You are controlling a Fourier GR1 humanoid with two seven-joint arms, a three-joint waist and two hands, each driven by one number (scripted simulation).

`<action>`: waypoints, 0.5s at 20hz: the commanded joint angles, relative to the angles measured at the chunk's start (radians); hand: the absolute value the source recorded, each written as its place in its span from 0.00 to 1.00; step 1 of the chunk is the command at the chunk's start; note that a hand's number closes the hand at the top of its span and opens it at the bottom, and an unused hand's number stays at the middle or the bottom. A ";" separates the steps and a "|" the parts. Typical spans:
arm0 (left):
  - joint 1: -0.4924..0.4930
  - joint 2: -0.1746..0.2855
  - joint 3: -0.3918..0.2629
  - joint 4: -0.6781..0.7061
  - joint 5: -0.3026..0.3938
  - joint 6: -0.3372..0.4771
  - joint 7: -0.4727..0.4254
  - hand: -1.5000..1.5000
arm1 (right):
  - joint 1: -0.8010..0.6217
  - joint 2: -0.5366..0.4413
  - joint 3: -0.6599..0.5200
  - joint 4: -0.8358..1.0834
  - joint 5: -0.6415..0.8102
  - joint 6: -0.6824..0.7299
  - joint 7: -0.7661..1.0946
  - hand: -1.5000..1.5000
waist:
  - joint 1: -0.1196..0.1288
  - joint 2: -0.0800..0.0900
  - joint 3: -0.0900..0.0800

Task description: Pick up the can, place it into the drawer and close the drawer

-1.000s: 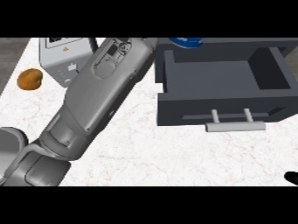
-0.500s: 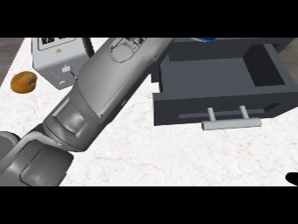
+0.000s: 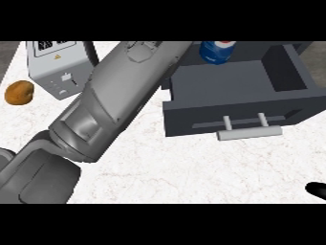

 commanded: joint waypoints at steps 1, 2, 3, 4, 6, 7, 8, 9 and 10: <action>-0.024 0.000 -0.016 0.056 0.025 0.060 -0.020 0.00 | -0.030 -0.013 -0.013 0.018 -0.007 -0.003 -0.003 0.00 | -0.015 0.006 0.001; -0.012 0.000 -0.033 0.042 0.034 0.064 -0.039 0.00 | -0.039 -0.011 -0.004 0.042 0.000 -0.004 -0.003 0.00 | -0.010 0.005 0.001; -0.001 0.000 -0.064 0.030 0.043 0.102 -0.041 0.00 | -0.043 -0.002 0.032 0.041 0.028 -0.003 -0.008 0.00 | -0.023 0.006 0.001; -0.042 0.000 -0.037 0.058 0.042 0.086 -0.027 0.00 | -0.030 -0.024 -0.004 0.011 -0.001 0.006 0.011 0.00 | -0.014 0.003 0.000; -0.015 0.000 -0.035 0.061 0.052 0.080 -0.058 0.00 | -0.030 -0.060 -0.018 0.039 0.036 0.031 -0.042 0.00 | -0.002 0.003 0.000; -0.025 0.000 -0.015 0.078 0.055 0.071 -0.081 0.00 | 0.003 -0.033 0.038 -0.039 0.066 0.029 -0.025 0.00 | -0.013 0.006 0.000; -0.050 0.000 -0.058 0.049 0.068 0.113 -0.028 0.00 | -0.050 -0.077 -0.012 0.047 0.043 0.040 -0.039 0.00 | -0.013 0.002 0.001; -0.041 0.000 -0.039 0.065 0.081 0.115 -0.051 0.00 | -0.032 -0.059 0.039 0.015 0.072 0.050 -0.056 0.00 | -0.021 0.008 0.001; -0.013 0.000 -0.061 0.028 0.103 0.104 -0.046 0.00 | -0.086 -0.096 0.026 0.010 0.070 0.043 -0.005 0.00 | -0.014 0.002 0.000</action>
